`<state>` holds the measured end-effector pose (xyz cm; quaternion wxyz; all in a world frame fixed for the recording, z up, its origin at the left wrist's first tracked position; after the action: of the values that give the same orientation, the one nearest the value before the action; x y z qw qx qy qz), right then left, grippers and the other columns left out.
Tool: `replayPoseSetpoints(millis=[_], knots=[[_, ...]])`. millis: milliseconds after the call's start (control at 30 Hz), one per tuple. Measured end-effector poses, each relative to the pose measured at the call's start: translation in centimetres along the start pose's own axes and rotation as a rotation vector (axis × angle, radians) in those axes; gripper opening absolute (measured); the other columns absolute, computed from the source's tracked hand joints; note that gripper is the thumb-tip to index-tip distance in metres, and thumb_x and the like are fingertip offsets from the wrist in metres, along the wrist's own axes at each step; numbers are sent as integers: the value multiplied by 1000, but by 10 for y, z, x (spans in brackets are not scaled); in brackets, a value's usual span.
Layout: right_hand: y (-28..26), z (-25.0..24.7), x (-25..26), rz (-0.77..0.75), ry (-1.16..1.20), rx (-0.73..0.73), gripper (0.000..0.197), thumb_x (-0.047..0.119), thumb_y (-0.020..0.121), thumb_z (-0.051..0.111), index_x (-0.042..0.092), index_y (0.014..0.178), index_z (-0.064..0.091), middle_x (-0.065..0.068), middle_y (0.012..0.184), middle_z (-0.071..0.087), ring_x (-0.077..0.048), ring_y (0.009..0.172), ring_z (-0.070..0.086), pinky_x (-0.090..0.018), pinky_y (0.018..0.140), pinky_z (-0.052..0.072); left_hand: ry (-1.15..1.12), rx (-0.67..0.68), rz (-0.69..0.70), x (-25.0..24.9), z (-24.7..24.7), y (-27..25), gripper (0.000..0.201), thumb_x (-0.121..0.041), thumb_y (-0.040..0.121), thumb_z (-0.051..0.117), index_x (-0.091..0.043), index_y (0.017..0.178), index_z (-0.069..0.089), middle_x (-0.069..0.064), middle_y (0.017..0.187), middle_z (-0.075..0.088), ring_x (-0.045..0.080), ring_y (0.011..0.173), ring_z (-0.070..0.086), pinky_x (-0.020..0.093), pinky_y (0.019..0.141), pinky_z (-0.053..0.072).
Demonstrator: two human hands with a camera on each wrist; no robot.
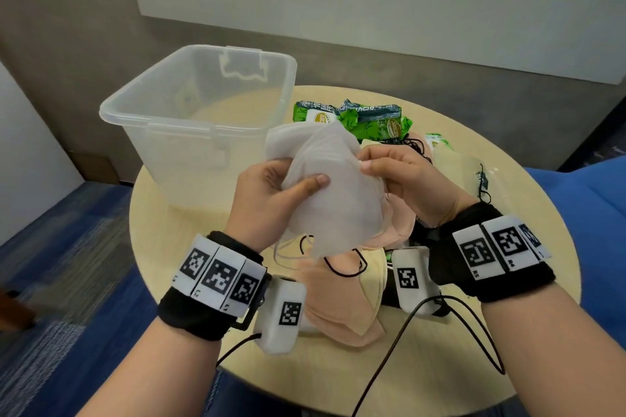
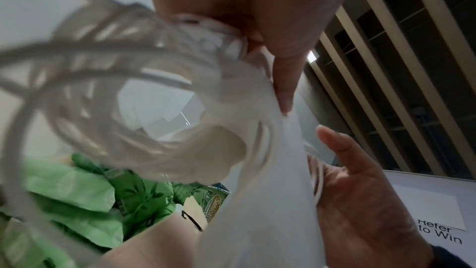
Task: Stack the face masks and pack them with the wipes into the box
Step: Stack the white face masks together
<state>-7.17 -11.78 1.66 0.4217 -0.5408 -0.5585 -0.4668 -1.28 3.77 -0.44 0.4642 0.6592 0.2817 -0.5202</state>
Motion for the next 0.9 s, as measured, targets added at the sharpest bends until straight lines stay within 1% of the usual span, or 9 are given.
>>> replayPoseSetpoints(millis=[67, 167, 233, 300, 367, 467, 533, 633, 900], knots=[[-2, -6, -2, 14, -43, -25, 20, 36, 67, 59, 16, 69, 58, 4, 63, 52, -14, 59, 46, -21, 53, 37, 0, -13, 1, 0, -1, 1, 8, -24, 68, 80, -20, 70, 73, -5, 70, 72, 12, 68, 66, 31, 64, 55], [-2, -19, -2, 17, -193, -181, 24, 18, 81, 54, 16, 57, 52, 9, 51, 47, -8, 50, 45, -18, 48, 34, -7, -36, 12, 0, -5, 2, 5, -16, 76, 74, -20, 74, 72, -9, 69, 72, 10, 69, 66, 29, 65, 55], [-1, -30, 0, -4, -354, -325, 27, 11, 85, 54, 17, 59, 55, 5, 62, 52, 0, 63, 47, -13, 59, 38, 4, -44, 26, -1, -7, 2, 4, -21, 75, 76, -23, 74, 72, -11, 70, 72, 8, 69, 66, 26, 65, 55], [-4, -36, 6, -77, -433, -486, 12, 25, 78, 58, 27, 66, 60, 3, 83, 56, -1, 78, 50, -16, 74, 39, 8, -63, 28, -1, -9, 2, 3, -29, 71, 73, -26, 71, 73, -10, 70, 72, 7, 68, 66, 25, 64, 54], [-11, -32, 21, -239, -455, -598, 5, 28, 72, 59, 33, 72, 61, 7, 90, 54, -2, 83, 50, -15, 76, 38, -6, -84, 26, 0, -10, 1, 7, -32, 69, 70, -26, 69, 73, -9, 69, 72, 7, 67, 65, 26, 64, 54], [-17, -6, 42, -452, -569, -515, 10, 22, 70, 70, 25, 78, 67, 0, 85, 57, 2, 73, 49, -7, 67, 34, -31, -81, 26, -1, -8, -1, 10, -29, 69, 71, -20, 73, 73, -6, 69, 72, 9, 67, 65, 27, 63, 54], [-14, 11, 43, -458, -654, -423, 24, 21, 66, 79, 19, 88, 69, 0, 86, 55, 4, 72, 47, -6, 66, 35, -83, -65, 19, -2, -6, -2, 11, -23, 70, 77, -14, 76, 73, -2, 70, 72, 12, 67, 66, 27, 62, 56], [-9, 17, 38, -419, -674, -413, 40, 19, 62, 84, 15, 98, 65, 2, 90, 52, 7, 77, 45, -3, 69, 35, -143, -38, 8, -5, -3, -6, 4, -12, 77, 69, -9, 77, 71, -3, 66, 71, 10, 63, 65, 23, 57, 53], [-19, 18, 44, -611, -685, -545, 26, 22, 58, 82, 9, 68, 62, 3, 74, 49, -14, 67, 47, -18, 64, 36, -241, 44, -48, -10, -2, -11, 17, -18, 84, 55, -7, 79, 68, -4, 65, 70, 8, 60, 62, 17, 55, 50]])
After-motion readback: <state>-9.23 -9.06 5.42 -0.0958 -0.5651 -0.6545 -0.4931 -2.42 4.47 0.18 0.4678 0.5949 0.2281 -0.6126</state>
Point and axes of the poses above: each hand's wrist, its own y-axis towards the middle knuckle, its own z-axis out of the palm, x = y × z, the point moved 6 cm from there along y, towards the middle knuckle
